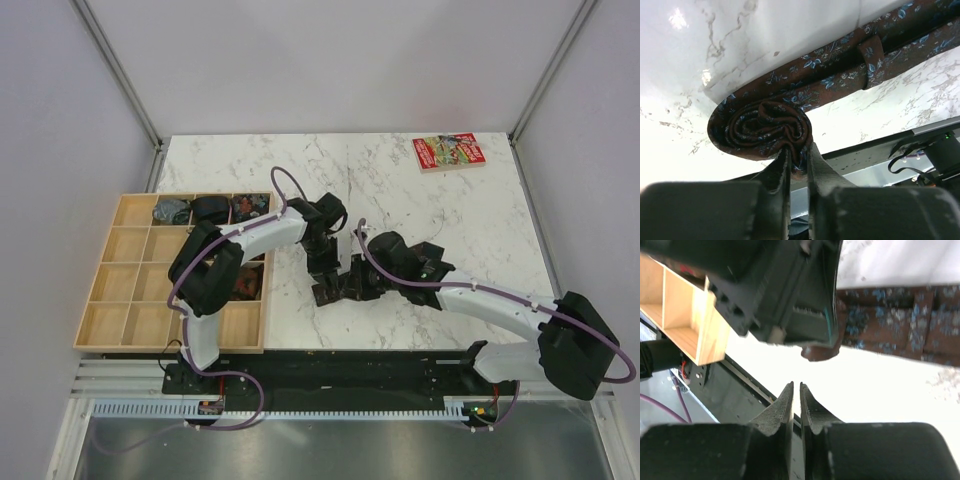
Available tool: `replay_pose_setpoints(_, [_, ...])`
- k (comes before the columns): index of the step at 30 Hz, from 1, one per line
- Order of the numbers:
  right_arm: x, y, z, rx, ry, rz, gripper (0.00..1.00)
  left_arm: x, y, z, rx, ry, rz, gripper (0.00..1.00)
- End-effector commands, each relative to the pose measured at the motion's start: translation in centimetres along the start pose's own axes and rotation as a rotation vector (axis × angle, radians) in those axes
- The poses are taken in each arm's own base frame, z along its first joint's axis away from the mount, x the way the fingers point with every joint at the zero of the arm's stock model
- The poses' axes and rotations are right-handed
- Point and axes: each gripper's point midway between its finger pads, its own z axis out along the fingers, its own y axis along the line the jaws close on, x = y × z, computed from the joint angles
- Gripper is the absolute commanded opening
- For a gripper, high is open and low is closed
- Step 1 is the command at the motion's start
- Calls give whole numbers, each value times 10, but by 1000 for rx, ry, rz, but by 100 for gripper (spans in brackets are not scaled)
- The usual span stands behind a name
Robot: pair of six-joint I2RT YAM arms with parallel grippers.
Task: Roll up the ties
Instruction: Roll the tie at the center of the board.
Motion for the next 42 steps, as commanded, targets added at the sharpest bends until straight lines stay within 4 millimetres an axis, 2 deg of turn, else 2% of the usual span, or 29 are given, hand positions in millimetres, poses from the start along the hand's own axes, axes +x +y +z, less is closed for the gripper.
replay_pose_setpoints(1, [11,-5,-11,17,17,3,16,-15,-20,-3,69,-40,67,25])
replay_pose_setpoints(2, [7,-1,-14,5,8,1,16,-16,-22,-5,73,-46,68,37])
replay_pose_setpoints(5, [-1,6,-18,-8,-11,-2,16,-19,-26,-15,86,-77,77,53])
replay_pose_setpoints(8, [-8,11,-15,-16,-17,-4,16,-22,-32,-24,106,-97,91,58])
replay_pose_setpoints(16, [-20,21,0,-33,-14,0,15,-27,-42,-48,142,-141,99,60])
replay_pose_setpoints(25, [-33,27,18,-35,-26,0,13,-30,-32,-74,145,-193,89,60])
replay_pose_setpoints(30, [-34,22,26,-17,-20,-3,12,-36,-13,-86,135,-230,61,60])
replay_pose_setpoints(35, [-34,7,32,5,-8,11,11,-36,14,-94,103,-269,25,59])
replay_pose_setpoints(42, [-32,-9,39,19,4,25,9,-34,40,-93,78,-285,-2,58])
